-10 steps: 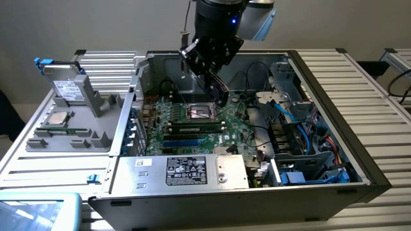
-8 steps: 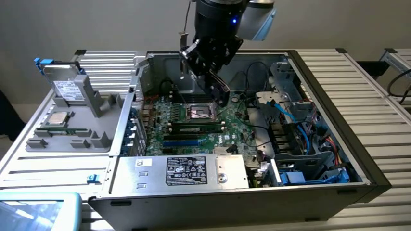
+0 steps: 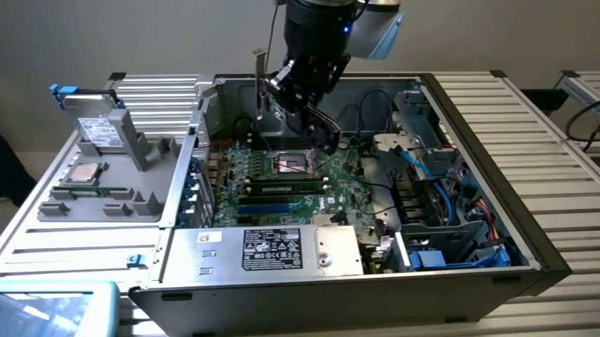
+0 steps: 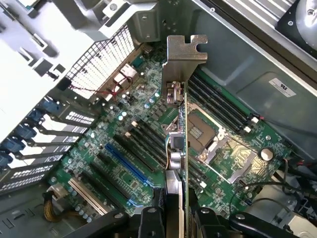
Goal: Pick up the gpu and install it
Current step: 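Insert the gpu into the slot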
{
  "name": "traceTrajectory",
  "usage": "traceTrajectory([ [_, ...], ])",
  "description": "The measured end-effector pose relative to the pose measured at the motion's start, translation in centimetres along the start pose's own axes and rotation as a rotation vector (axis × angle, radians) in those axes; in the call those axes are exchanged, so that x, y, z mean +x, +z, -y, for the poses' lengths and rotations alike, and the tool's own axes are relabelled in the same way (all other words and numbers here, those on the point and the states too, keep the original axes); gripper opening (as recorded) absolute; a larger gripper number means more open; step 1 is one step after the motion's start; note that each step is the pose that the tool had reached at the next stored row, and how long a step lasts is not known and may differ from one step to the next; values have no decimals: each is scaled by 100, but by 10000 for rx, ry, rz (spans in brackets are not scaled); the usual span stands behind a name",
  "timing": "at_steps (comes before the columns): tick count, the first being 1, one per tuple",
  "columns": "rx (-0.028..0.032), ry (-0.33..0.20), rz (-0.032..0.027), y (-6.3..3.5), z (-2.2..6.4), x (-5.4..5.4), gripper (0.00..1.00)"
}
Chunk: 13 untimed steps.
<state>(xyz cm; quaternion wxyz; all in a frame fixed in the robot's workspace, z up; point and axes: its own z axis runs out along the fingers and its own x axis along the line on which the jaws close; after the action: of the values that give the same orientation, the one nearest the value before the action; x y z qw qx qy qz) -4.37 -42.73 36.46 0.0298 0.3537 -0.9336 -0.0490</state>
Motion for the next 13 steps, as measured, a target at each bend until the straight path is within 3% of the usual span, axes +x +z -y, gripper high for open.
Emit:
traceTrajectory([
  [13, 104, -2356, -204, 0, 0, 0, 29],
])
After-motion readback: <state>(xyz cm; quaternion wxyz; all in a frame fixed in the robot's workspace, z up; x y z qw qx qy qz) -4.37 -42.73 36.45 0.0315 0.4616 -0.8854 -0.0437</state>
